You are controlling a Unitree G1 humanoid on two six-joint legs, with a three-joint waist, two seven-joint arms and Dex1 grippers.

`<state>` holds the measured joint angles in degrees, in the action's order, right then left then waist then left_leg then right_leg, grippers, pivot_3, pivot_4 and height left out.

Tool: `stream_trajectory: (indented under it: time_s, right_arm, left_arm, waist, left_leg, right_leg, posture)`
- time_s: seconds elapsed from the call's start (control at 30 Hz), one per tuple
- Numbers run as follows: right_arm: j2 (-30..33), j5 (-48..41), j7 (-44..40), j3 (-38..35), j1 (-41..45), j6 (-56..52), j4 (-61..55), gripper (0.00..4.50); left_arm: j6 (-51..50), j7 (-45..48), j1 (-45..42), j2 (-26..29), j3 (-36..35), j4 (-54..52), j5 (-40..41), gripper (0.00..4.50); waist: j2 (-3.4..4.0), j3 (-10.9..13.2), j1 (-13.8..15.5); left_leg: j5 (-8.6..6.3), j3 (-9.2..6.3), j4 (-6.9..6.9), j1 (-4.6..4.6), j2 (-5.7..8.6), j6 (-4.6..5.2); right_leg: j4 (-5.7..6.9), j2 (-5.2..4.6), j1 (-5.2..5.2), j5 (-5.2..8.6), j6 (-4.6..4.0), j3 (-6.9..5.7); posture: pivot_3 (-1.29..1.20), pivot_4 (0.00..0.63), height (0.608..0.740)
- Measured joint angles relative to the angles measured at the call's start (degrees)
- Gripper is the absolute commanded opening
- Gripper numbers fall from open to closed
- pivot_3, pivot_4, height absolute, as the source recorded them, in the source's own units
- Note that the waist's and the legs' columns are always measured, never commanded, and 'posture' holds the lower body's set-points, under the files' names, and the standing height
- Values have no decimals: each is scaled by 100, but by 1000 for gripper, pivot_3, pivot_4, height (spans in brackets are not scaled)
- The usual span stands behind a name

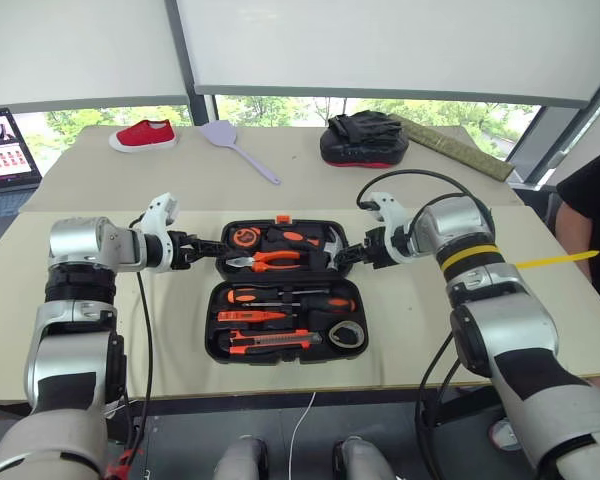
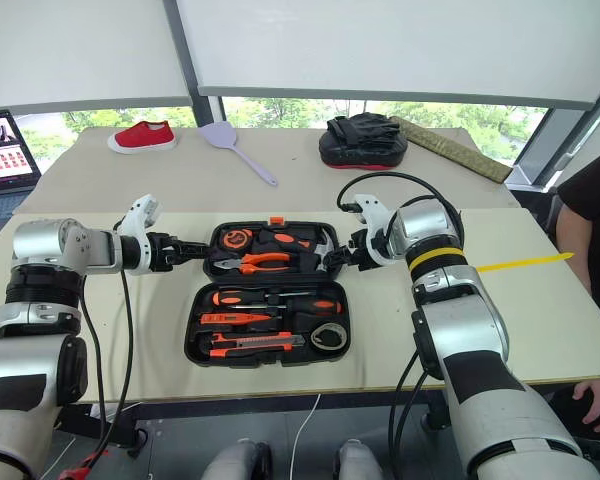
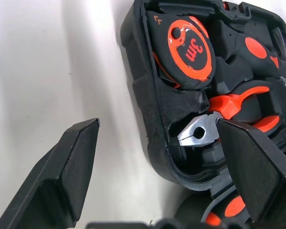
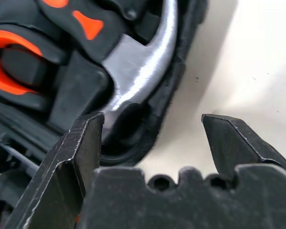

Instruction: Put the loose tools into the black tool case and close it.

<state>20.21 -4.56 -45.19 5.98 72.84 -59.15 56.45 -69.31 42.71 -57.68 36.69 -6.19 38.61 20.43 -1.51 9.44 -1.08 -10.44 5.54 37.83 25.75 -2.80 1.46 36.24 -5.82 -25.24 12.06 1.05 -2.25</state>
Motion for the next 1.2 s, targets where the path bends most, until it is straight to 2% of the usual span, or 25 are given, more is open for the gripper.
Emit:
stream_trajectory:
  time_s: [0.03, 0.07, 0.1, 0.17, 0.2, 0.27, 0.37, 0.57, 0.67, 0.87, 1.0, 1.2]
  right_arm:
    - [-2, 6, 84, -6, 28, 34, 82, 3253]
    - [-2, 6, 103, -7, 33, 42, 99, 3134]
    - [-1, 22, 176, -20, 35, 72, 159, 2563]
    - [-3, -8, 198, -82, 59, 113, 223, 2020]
    - [-3, -22, 188, -115, 69, 112, 238, 1571]
    - [-5, -71, 162, -161, 73, 100, 260, 904]
    - [-56, -107, 194, -245, 74, 55, 282, 48]
    - [-136, -230, 508, -642, 50, 142, 452, 48]
    - [-166, -338, 543, -803, -236, 705, 272, 48]
    - [-34, -371, -150, -652, -1555, 2453, -1500, 48]
    - [311, -324, -490, -483, -2657, 3799, -3103, 48]
    - [660, -115, -599, -360, -3615, 5122, -3823, 48]
  left_arm:
    - [-3, 0, 0, 0, 0, 0, 1, 2425]
    - [-3, -1, 0, 0, 0, 0, 0, 2333]
    - [-3, -3, 1, 0, -2, 0, 0, 1729]
    - [-3, -67, 1, -4, -61, 0, 3, 1171]
    - [-3, -89, 0, -5, -93, 0, 4, 690]
    - [-14, -125, 2, -16, -187, 0, 14, 5]
    - [-65, -163, 40, -47, -276, 0, 25, 0]
    - [-52, -227, 120, -124, -485, 96, 80, 0]
    - [105, -278, 223, -194, -813, 100, 235, 0]
    - [1396, -247, 1258, -512, -1528, -780, 614, 0]
    - [2479, 275, 2153, -644, -1709, -1905, 926, 0]
    - [3152, 385, 2865, -686, -1830, -2594, 1101, 0]
  waist:
    - [0, 0, -10]
    - [0, 0, -11]
    - [0, 0, -19]
    - [0, 0, -24]
    - [0, 0, -22]
    - [0, 0, -1]
    - [0, 0, 27]
    - [-2, -1, 4]
    - [-2, -1, -16]
    - [-2, 0, -25]
    - [-2, 0, 4]
    - [-2, -1, 30]
  left_leg:
    - [0, 0, 0, 0, 0, 0]
    - [0, 0, 0, 0, 0, 0]
    - [0, 0, 0, 0, 0, 0]
    - [0, -1, 0, 0, 0, 0]
    - [0, -1, 0, -1, 0, 0]
    - [1, -1, 1, -1, 0, 0]
    - [1, -2, 4, -5, 3, -2]
    - [6, -4, 4, -23, 2, -8]
    - [12, -8, 4, -33, 0, -16]
    - [19, -6, 3, -7, 0, -19]
    - [3, -3, -2, 17, -2, -12]
    - [-11, 6, 2, 17, 0, 6]
  right_leg:
    - [0, 0, 0, 0, 0, 0]
    - [0, 0, 0, 0, 0, 0]
    - [0, 0, 0, 0, 0, 0]
    - [1, 0, 0, 0, 0, 0]
    - [1, 0, 1, 0, 0, 0]
    - [1, -1, 3, 0, 1, 0]
    - [0, -2, 12, -2, 4, 0]
    - [3, -2, 23, -9, 1, 1]
    - [3, 0, 32, -19, 1, 1]
    - [2, -1, 6, -27, 2, 6]
    - [-4, 0, -1, -26, 5, 2]
    - [-27, -3, 8, -21, 15, 2]
  posture:
    - [0, 150, 740]
    - [0, 150, 740]
    - [0, 150, 740]
    - [0, 150, 740]
    - [0, 150, 740]
    - [0, 150, 740]
    - [0, 150, 740]
    - [0, 150, 740]
    - [0, 150, 740]
    - [0, 150, 740]
    - [0, 150, 740]
    - [0, 150, 740]
